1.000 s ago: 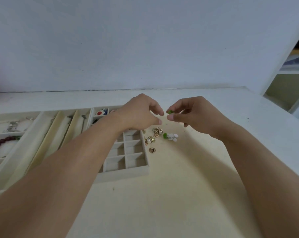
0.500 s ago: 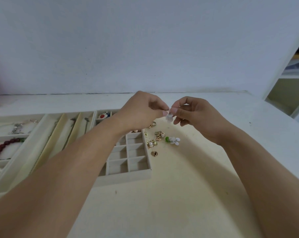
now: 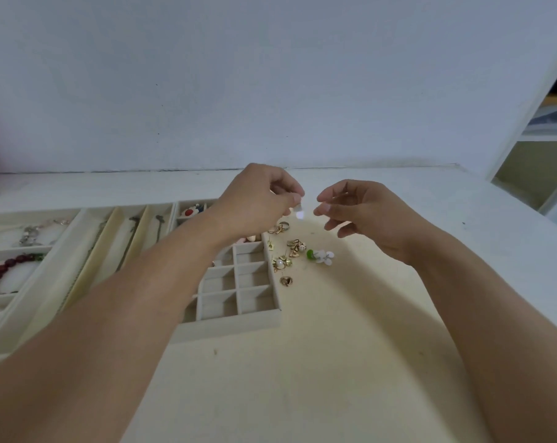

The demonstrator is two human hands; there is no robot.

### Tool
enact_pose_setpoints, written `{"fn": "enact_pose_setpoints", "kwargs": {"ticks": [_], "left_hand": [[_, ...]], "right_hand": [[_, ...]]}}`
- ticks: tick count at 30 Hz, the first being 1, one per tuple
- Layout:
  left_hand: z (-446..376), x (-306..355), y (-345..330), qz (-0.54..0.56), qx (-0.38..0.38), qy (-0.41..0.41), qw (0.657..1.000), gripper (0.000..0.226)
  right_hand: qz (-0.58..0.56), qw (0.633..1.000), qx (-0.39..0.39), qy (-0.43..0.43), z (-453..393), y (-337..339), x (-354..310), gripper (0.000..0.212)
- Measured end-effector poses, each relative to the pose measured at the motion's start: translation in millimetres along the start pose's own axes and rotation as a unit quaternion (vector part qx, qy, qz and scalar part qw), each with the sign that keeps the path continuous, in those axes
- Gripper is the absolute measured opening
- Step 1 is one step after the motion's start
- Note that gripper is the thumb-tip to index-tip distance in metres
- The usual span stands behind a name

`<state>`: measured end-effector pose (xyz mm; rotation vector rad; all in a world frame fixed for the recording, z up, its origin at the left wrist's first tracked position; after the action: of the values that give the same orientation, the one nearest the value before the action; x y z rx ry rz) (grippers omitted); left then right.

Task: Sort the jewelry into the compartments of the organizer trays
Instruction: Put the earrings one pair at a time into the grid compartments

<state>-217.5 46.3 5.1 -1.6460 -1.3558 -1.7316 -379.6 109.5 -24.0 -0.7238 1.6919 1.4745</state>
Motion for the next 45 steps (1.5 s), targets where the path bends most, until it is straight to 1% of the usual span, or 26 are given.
{"fn": "enact_pose_setpoints", "kwargs": {"ticks": [1,3,5,6,8,11,15,17,20,22,24,26,29,32,33,37,40,45], "left_hand": [[-0.8,-3.3,1.2,-0.004,-0.001,0.010,1.000,0.012],[-0.9,-10.1,3.1,-0.013,-0.004,0.034,0.999,0.017],[0.0,-14.4,3.6,-0.015,-0.008,0.048,0.999,0.020],[0.2,-15.6,3.4,-0.013,-0.009,0.052,0.999,0.019],[0.1,-15.7,3.3,0.002,-0.006,0.058,0.998,0.016],[0.9,-13.7,2.5,0.029,-0.008,0.055,0.998,0.014],[3.5,-14.8,0.7,0.023,-0.029,0.050,0.998,0.009],[3.7,-15.0,-0.5,0.010,-0.041,0.052,0.998,0.016],[4.5,-14.5,-3.4,-0.027,-0.067,0.052,0.996,0.033],[4.9,-12.1,-3.2,-0.030,-0.068,0.047,0.996,0.040],[4.9,-7.4,-0.7,-0.020,-0.056,0.037,0.998,0.039],[4.6,-2.4,1.7,-0.010,-0.044,0.027,0.999,0.035],[6.1,1.4,4.1,-0.011,-0.030,0.018,0.999,0.025],[9.1,0.9,5.5,-0.013,-0.023,0.009,1.000,0.008],[10.4,1.7,6.1,-0.008,-0.021,0.004,1.000,0.006],[13.0,4.1,7.2,0.009,-0.021,-0.003,1.000,0.006],[13.3,3.9,6.5,0.001,-0.023,-0.005,1.000,0.010],[13.0,1.5,7.0,-0.001,-0.022,0.001,1.000,0.015]], "right_hand": [[0.073,0.997,-0.008,0.000,0.5,1.2,1.7,0.012],[0.217,0.974,-0.061,-0.008,3.4,-4.6,6.6,0.016],[0.301,0.947,-0.108,-0.020,6.5,-14.7,11.3,0.023],[0.323,0.939,-0.112,-0.024,6.3,-18.1,12.4,0.025],[0.337,0.936,-0.104,-0.023,4.9,-22.1,12.1,0.024],[0.335,0.937,-0.097,-0.012,3.8,-24.9,11.5,0.015],[0.338,0.937,-0.085,-0.003,4.0,-23.7,9.4,0.009],[0.301,0.951,-0.069,0.009,3.1,-20.9,5.7,0.008],[0.168,0.984,-0.060,0.027,3.8,-18.4,-2.5,0.007],[0.078,0.995,-0.065,0.026,4.5,-17.1,-5.7,0.010],[-0.019,0.997,-0.073,0.003,4.6,-17.8,-4.2,0.014],[-0.108,0.991,-0.070,-0.036,3.7,-18.7,0.3,0.014],[-0.191,0.978,-0.055,-0.069,2.8,-21.1,2.9,0.013],[-0.232,0.968,-0.060,-0.075,3.4,-24.9,-0.3,0.013],[-0.242,0.965,-0.065,-0.076,3.9,-26.1,-1.2,0.013],[-0.276,0.954,-0.081,-0.081,4.6,-31.3,-3.2,0.014],[-0.282,0.952,-0.089,-0.085,4.3,-36.2,-3.2,0.014],[-0.278,0.954,-0.074,-0.085,2.7,-37.5,-0.9,0.011]]}}
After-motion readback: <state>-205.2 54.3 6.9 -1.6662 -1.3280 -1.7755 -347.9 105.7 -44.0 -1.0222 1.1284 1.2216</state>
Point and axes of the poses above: each hand's wrist, its own z-axis away from the middle knuckle, its own y-axis out of the back of the hand, x = y × z, the point moved 8 cm from there along -z, towards the middle knuckle, and after that the axes turned 13 degrees about z, right-handed, at the moved point
